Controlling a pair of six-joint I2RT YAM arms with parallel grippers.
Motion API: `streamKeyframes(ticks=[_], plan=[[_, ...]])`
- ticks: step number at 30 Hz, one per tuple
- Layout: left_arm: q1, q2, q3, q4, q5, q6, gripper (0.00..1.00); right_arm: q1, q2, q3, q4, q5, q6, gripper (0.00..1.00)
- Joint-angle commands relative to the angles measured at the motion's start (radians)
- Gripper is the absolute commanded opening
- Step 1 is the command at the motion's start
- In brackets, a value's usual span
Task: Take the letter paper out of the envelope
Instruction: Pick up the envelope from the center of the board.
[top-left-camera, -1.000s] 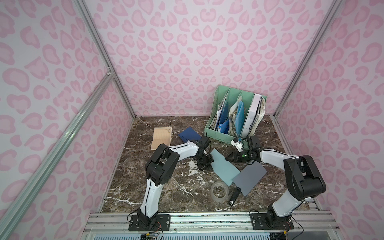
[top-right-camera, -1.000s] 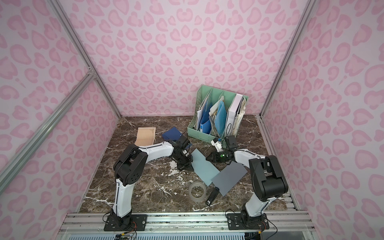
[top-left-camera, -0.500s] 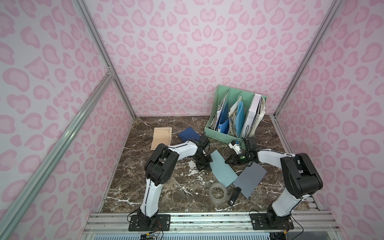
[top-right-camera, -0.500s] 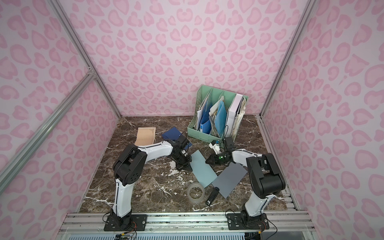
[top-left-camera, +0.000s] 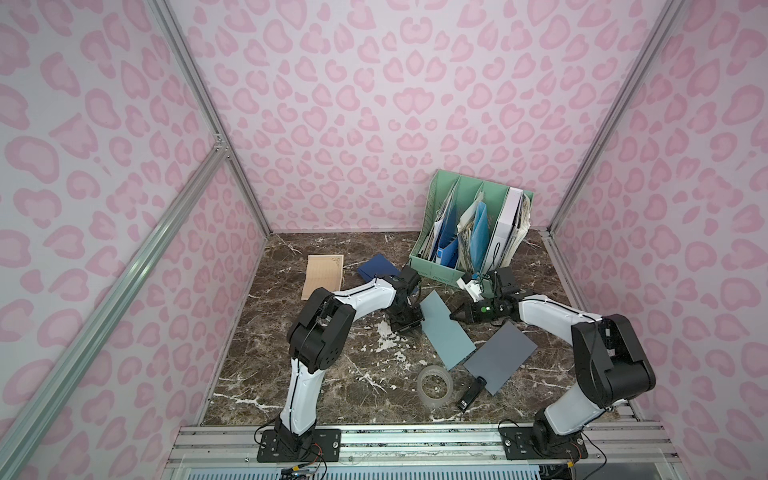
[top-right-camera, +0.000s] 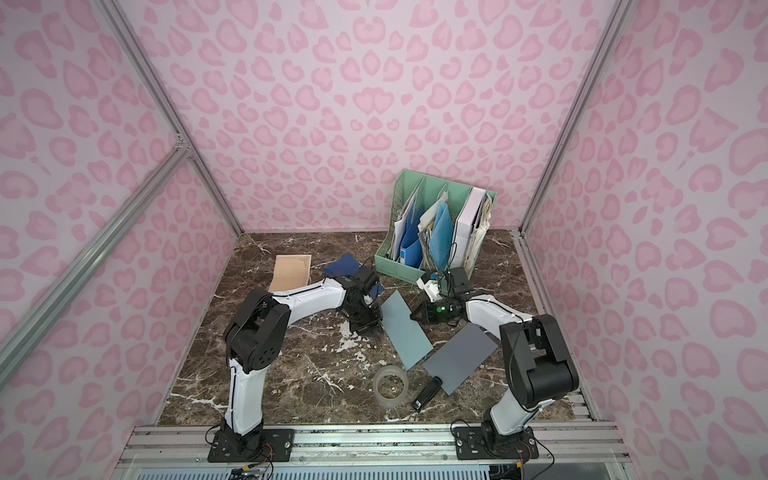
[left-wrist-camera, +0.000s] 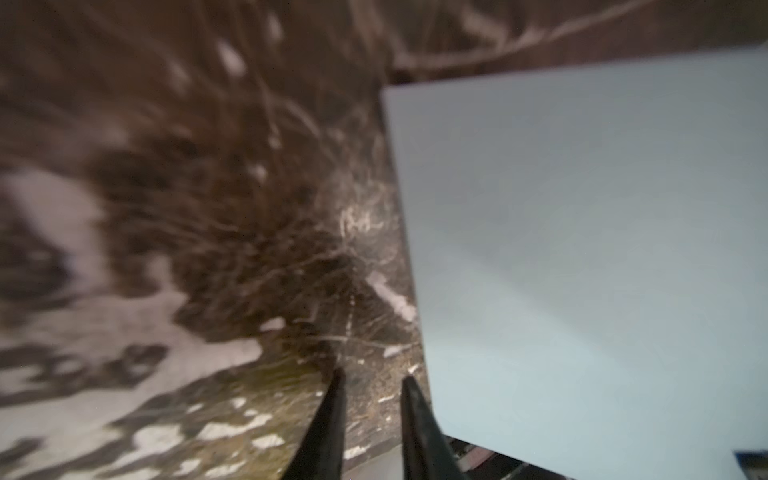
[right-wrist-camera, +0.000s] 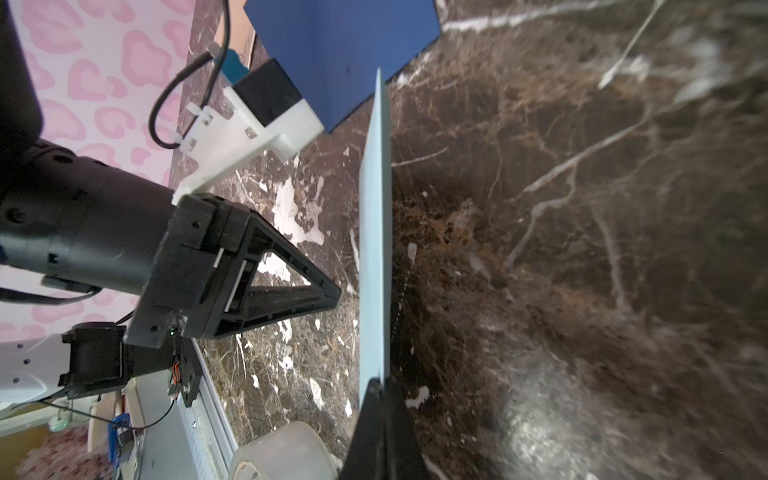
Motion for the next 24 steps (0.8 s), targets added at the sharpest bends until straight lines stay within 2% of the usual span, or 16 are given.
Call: streamKeyframes(ticks=[1,3,7,11,13,15,19,22,24], plan=[[0.018,-0.071,0.053,-0.081,-0.11,-0.004,0.42,0.01,-0.039,0.025,-0.01,0.077,0.004,0.0],[0.04,-0.116,0.11,-0.133,-0.135,-0.023,0.49,0.018,-0.067,0.044,-0.007,0.127,-0.002,0.0],[0.086,-0.194,0.216,-0.227,-0.162,-0.08,0.55,0.054,-0.133,0.093,0.019,0.239,-0.046,0.0],[0.144,-0.265,0.251,-0.25,-0.103,-0.217,0.59,0.213,-0.259,0.101,0.101,0.553,-0.196,0.0],[0.171,-0.302,0.254,-0.251,-0.065,-0.285,0.6,0.322,-0.327,0.063,0.189,0.758,-0.306,0.0],[0.195,-0.353,0.259,-0.256,-0.059,-0.33,0.65,0.447,-0.399,-0.019,0.329,0.943,-0.45,0.0],[0.253,-0.459,0.217,-0.203,-0.05,-0.359,0.72,0.633,-0.471,-0.149,0.553,1.192,-0.773,0.0],[0.3,-0.524,0.158,-0.155,0.006,-0.38,0.91,0.745,-0.467,-0.217,0.69,1.364,-1.029,0.0],[0.332,-0.534,0.148,-0.168,0.086,-0.358,0.91,0.798,-0.456,-0.264,0.774,1.422,-1.219,0.0]])
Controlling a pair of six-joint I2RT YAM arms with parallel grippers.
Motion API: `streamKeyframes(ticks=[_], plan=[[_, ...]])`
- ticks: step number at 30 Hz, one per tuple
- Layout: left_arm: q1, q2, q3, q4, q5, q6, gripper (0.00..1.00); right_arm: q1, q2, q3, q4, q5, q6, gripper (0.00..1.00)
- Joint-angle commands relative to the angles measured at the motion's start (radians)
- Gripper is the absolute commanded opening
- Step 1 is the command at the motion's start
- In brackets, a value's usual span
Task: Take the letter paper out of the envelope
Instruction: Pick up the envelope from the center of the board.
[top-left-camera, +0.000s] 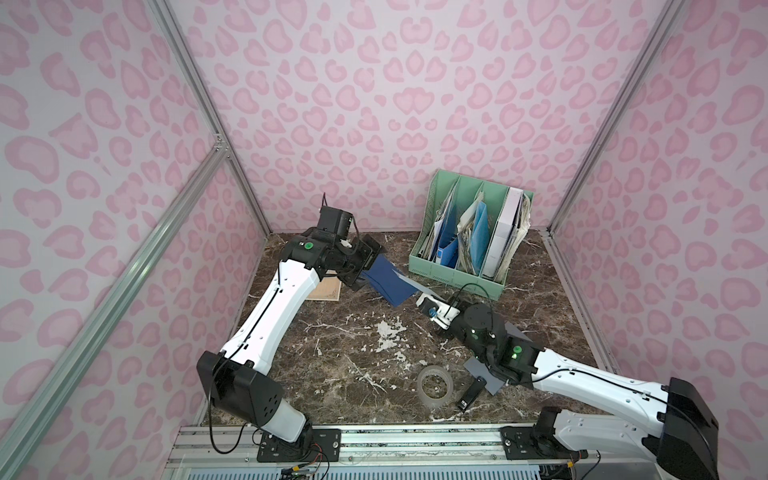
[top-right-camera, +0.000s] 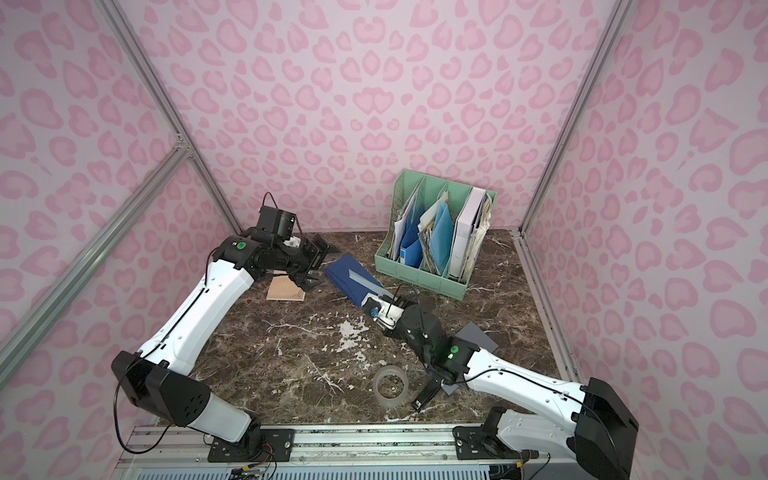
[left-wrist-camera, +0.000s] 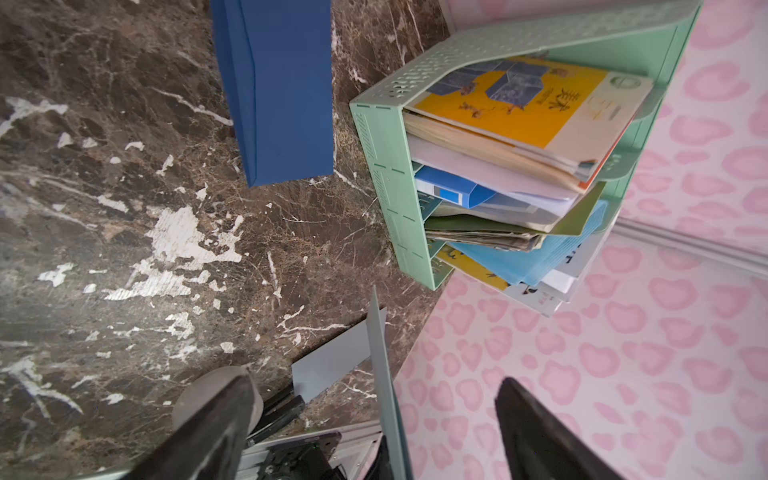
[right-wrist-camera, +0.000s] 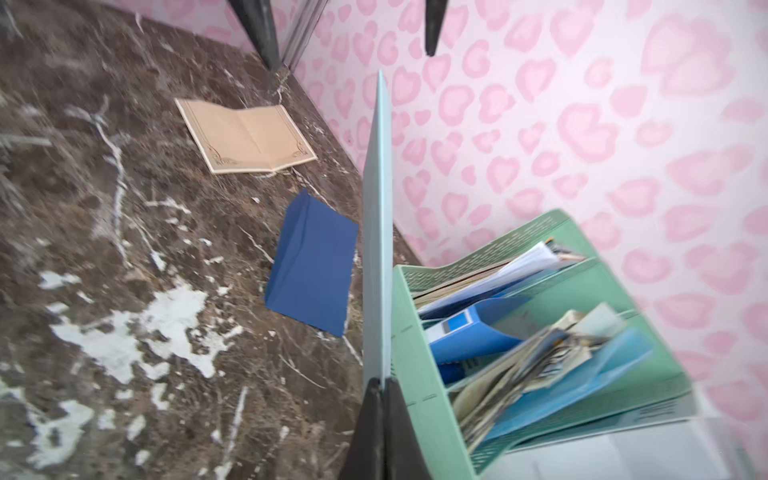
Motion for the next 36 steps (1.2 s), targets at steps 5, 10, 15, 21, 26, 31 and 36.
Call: streamKeyframes(ticks=[5,10,15,21,26,31,36], plan=[[0.07,-0.023,-0.017,-0.054,0.2,0.104,0.88,0.093,0.04,-0.008,0.228,0.302,-0.487,0.0],[0.08,-0.046,-0.088,0.04,0.277,0.123,0.81,0.166,0.084,0.037,0.254,0.344,-0.555,0.0],[0.078,-0.038,-0.141,0.106,0.341,0.069,0.81,0.216,0.112,0.052,0.275,0.355,-0.577,0.0],[0.079,-0.015,-0.125,0.119,0.349,0.069,0.77,0.229,0.112,0.057,0.28,0.352,-0.581,0.0],[0.076,-0.008,-0.154,0.14,0.359,0.063,0.61,0.23,0.104,0.059,0.283,0.353,-0.572,0.0],[0.069,0.012,-0.185,0.263,0.398,0.013,0.43,0.23,0.105,0.066,0.278,0.341,-0.563,0.0],[0.044,0.03,-0.189,0.35,0.428,-0.028,0.22,0.231,0.109,0.084,0.281,0.325,-0.546,0.0]])
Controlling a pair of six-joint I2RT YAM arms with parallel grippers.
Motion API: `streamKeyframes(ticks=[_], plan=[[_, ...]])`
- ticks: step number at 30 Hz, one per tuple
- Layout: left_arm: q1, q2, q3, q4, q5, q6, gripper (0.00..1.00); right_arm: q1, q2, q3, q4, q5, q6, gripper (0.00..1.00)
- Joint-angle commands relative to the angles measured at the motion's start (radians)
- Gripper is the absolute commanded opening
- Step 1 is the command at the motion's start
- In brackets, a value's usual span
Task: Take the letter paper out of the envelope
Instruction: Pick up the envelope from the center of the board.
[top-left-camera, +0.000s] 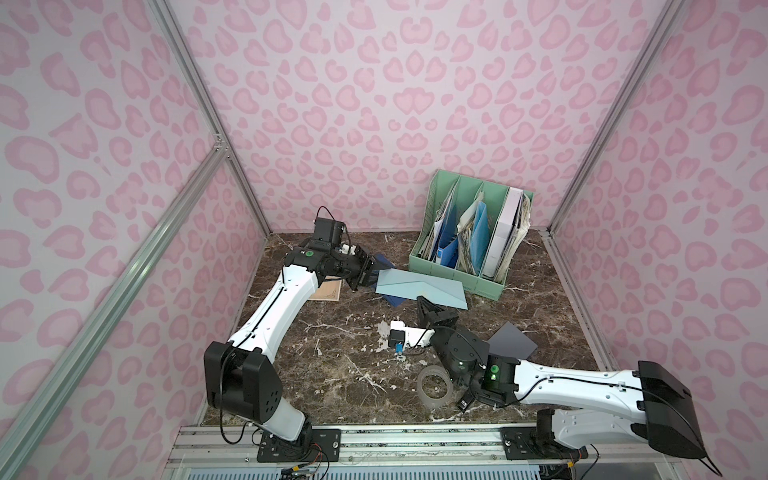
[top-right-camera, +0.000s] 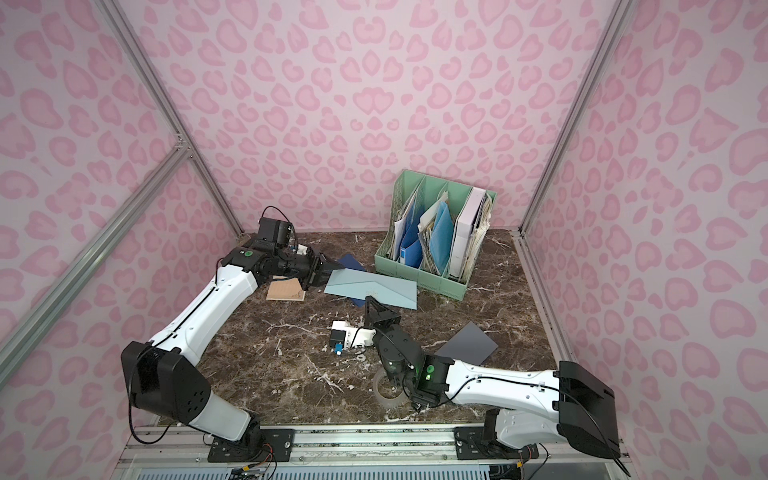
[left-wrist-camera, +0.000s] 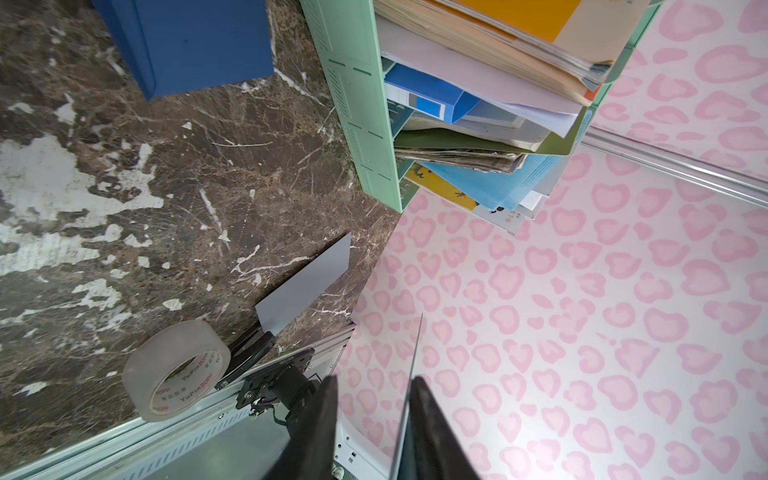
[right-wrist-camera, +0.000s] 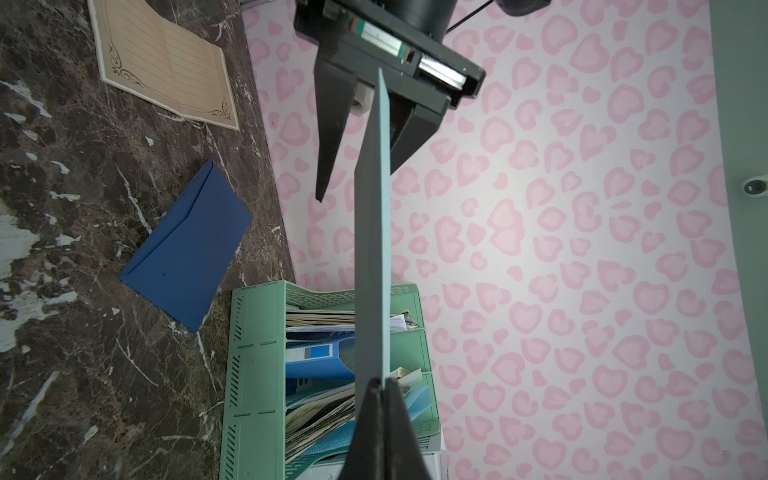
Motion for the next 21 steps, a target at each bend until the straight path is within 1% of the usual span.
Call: streamKeyframes(ticks=[1,4,11,12,13,16,17,19,20,21], plan=[[-0.009,0.0,-0.031,0.105,0.037,-0.045,0.18,0.002,0.0,0.016,0.045,-0.015,0.026,0.0],[-0.009,-0.009,-0.048,0.15,0.038,-0.067,0.1,-0.006,-0.001,0.008,0.063,-0.01,0.037,0.0],[-0.018,-0.011,-0.061,0.211,0.069,-0.092,0.07,-0.024,-0.006,0.004,0.045,-0.008,0.073,0.0],[-0.019,-0.013,-0.066,0.224,0.069,-0.099,0.05,-0.025,-0.007,0.003,0.039,-0.01,0.08,0.0],[-0.019,-0.016,-0.071,0.236,0.068,-0.106,0.0,-0.026,-0.008,0.002,0.033,-0.014,0.086,0.0],[-0.019,-0.02,-0.068,0.271,0.057,-0.116,0.0,-0.026,-0.01,0.004,0.003,-0.026,0.111,0.0],[-0.019,-0.02,-0.061,0.283,0.049,-0.115,0.0,-0.028,-0.011,0.012,-0.021,-0.034,0.133,0.02],[-0.017,-0.026,-0.045,0.301,0.021,-0.102,0.0,-0.028,-0.016,0.033,-0.065,-0.036,0.204,0.27],[-0.017,-0.028,-0.03,0.301,-0.006,-0.086,0.0,-0.036,-0.022,0.047,-0.083,-0.035,0.268,0.41],[-0.016,-0.034,-0.012,0.291,-0.038,-0.057,0.0,-0.049,-0.035,0.069,-0.124,-0.042,0.346,0.48]])
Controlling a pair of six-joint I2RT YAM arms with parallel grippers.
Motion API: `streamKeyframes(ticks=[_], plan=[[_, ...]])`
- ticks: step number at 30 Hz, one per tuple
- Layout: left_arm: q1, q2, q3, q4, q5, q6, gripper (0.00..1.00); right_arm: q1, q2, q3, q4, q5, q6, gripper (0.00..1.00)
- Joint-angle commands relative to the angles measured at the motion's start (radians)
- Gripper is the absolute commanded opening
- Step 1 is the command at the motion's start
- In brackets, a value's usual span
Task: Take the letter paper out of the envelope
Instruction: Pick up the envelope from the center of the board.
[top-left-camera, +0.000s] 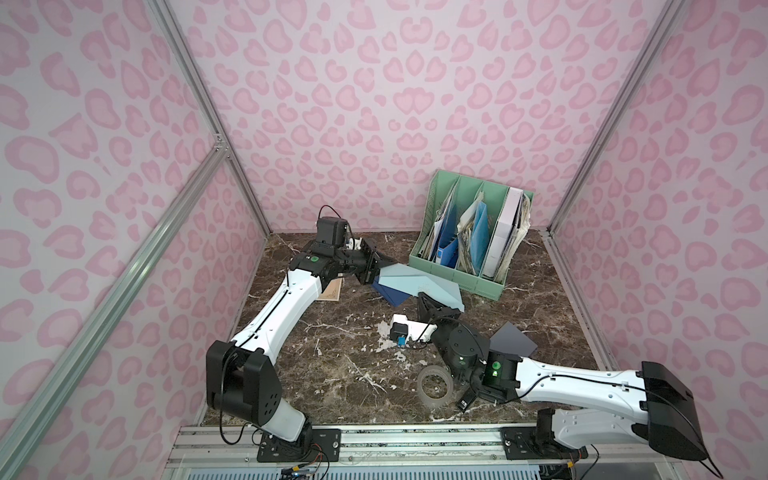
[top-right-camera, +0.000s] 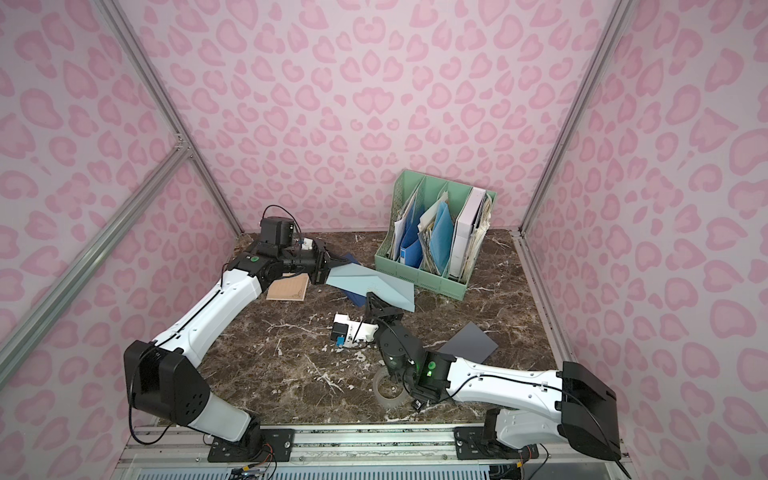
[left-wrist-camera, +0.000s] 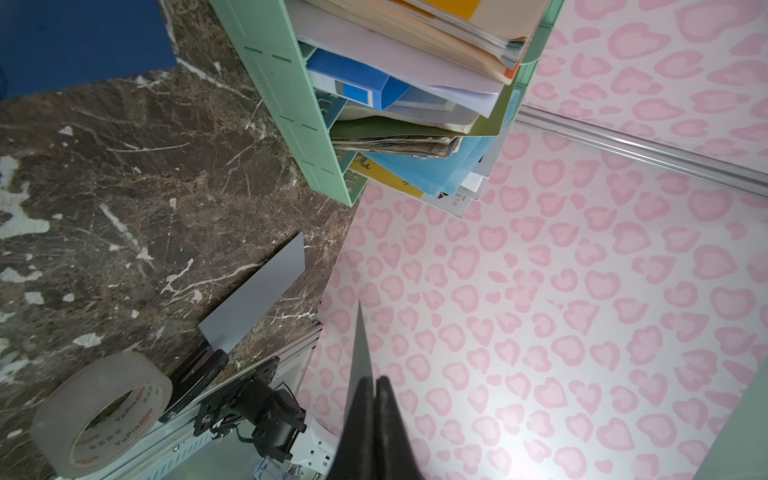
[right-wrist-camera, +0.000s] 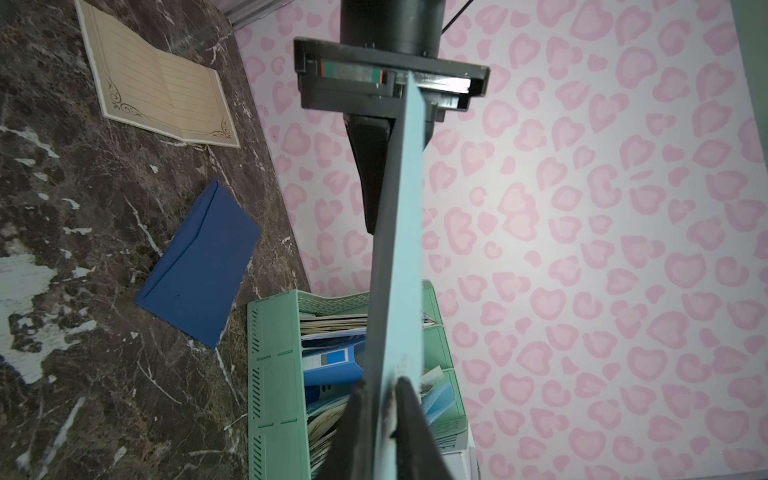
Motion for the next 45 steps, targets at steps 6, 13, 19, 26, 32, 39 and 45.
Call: streamKeyframes(ticks=[6,13,19,26,32,39,45], plan=[[0.004,-0.063,0.119,0.01,-0.309,0.33,0.0,-0.242,-0.098,0.312,-0.584,-0.386,0.849,0.64],[-0.001,-0.108,0.051,0.154,-0.373,0.544,0.0,-0.683,-0.12,0.418,-0.645,-1.074,1.415,0.67],[-0.034,-0.16,-0.04,0.355,-0.394,0.707,0.0,-0.881,0.117,0.637,-0.79,-1.374,1.863,0.69],[-0.133,-0.151,0.033,0.212,-0.4,1.021,0.0,-0.875,0.29,0.847,-0.973,-1.457,2.137,0.71],[-0.191,-0.159,0.055,0.178,-0.473,1.151,0.0,-0.831,0.336,0.795,-0.973,-1.574,2.329,0.68],[-0.217,-0.164,0.066,0.179,-0.504,1.195,0.0,-0.825,0.332,0.74,-0.944,-1.617,2.438,0.67],[-0.231,-0.16,0.076,0.184,-0.502,1.193,0.0,-0.826,0.34,0.688,-0.848,-1.647,2.516,0.68]])
